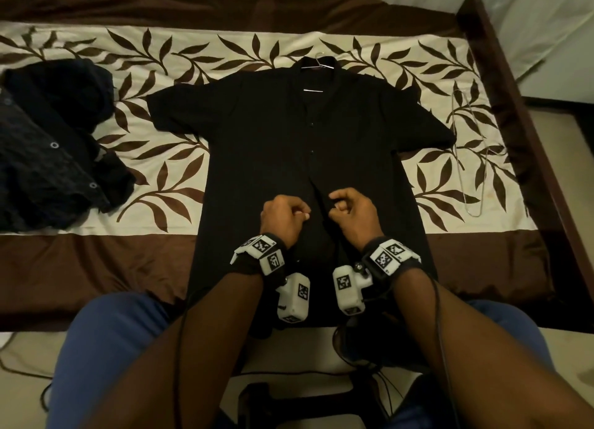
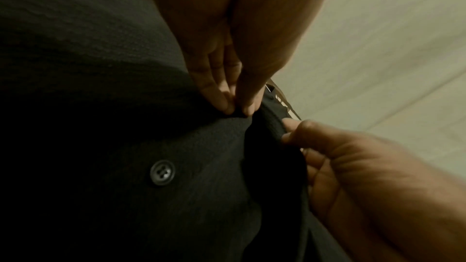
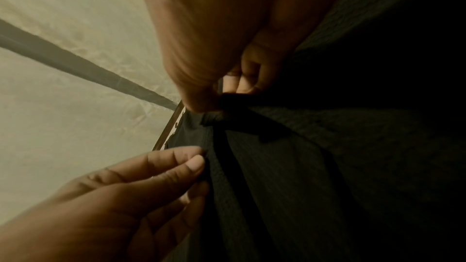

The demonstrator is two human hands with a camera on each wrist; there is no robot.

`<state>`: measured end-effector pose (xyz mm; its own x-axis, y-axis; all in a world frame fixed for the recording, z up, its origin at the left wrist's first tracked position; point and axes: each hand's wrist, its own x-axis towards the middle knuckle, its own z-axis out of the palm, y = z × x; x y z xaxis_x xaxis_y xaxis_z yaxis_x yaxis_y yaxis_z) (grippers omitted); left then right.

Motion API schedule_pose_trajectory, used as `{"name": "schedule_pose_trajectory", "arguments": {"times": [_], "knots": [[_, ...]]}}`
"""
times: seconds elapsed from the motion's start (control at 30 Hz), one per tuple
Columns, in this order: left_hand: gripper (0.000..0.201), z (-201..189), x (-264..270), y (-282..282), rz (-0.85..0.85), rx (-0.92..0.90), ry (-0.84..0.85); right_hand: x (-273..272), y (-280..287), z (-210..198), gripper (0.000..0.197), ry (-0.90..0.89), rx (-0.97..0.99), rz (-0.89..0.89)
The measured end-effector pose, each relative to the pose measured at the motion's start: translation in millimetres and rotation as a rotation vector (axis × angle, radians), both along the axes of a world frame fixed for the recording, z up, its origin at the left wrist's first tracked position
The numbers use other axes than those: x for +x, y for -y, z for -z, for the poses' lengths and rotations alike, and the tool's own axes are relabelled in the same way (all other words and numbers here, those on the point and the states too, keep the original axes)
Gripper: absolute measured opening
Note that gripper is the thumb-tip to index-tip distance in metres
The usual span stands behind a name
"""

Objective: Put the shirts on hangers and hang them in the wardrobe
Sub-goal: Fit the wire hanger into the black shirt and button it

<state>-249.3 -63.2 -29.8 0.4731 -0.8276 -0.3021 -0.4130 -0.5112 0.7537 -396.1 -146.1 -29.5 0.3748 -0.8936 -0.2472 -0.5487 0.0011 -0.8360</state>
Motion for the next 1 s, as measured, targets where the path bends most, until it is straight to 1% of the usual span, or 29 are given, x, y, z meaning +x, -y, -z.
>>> {"name": "schedule_pose_trajectory", "arguments": {"times": [0.03,0.1,0.2,0.27,0.37,0.47,0.57,0.7,0.83,1.0], "knots": [[0.021,-0.5,0.4,0.9,-0.009,0.006,-0.033,-0.3,1.9,-0.1,0.026,0.009,0.008,-0.019],[0.029,-1.5,0.0,2.2,-0.024,0.021,-0.074,-0.3,3.9,-0.2,0.017,-0.002,0.012,-0.071],[0.03,-3.2,-1.1,3.1,-0.071,0.03,-0.138,-1.2,3.7,-0.6,0.008,-0.048,-0.011,-0.085],[0.029,-4.4,-1.5,3.3,-0.103,0.021,-0.18,-2.7,3.6,-0.2,0.01,-0.05,-0.022,-0.07],[0.025,-6.9,-1.5,3.4,-0.136,0.016,-0.222,-3.4,5.1,1.7,0.015,-0.041,0.014,-0.081],[0.019,-9.4,-2.1,3.8,-0.142,0.02,-0.273,-3.4,7.2,3.4,0.015,-0.033,0.033,-0.1],[0.014,-12.4,-2.9,4.5,-0.149,0.037,-0.304,-5.1,6.9,1.7,0.014,-0.063,0.043,-0.113],[0.013,-16.0,-3.9,5.4,-0.147,0.053,-0.321,-6.5,4.1,-5.7,0.026,-0.067,0.088,-0.134],[0.011,-17.9,-4.7,5.3,-0.149,0.065,-0.329,-3.3,-1.2,-14.4,0.036,0.01,0.064,-0.085],[0.01,-21.1,-5.3,5.9,-0.174,0.06,-0.349,5.2,-11.2,-12.6,0.037,0.071,0.045,-0.048]]}}
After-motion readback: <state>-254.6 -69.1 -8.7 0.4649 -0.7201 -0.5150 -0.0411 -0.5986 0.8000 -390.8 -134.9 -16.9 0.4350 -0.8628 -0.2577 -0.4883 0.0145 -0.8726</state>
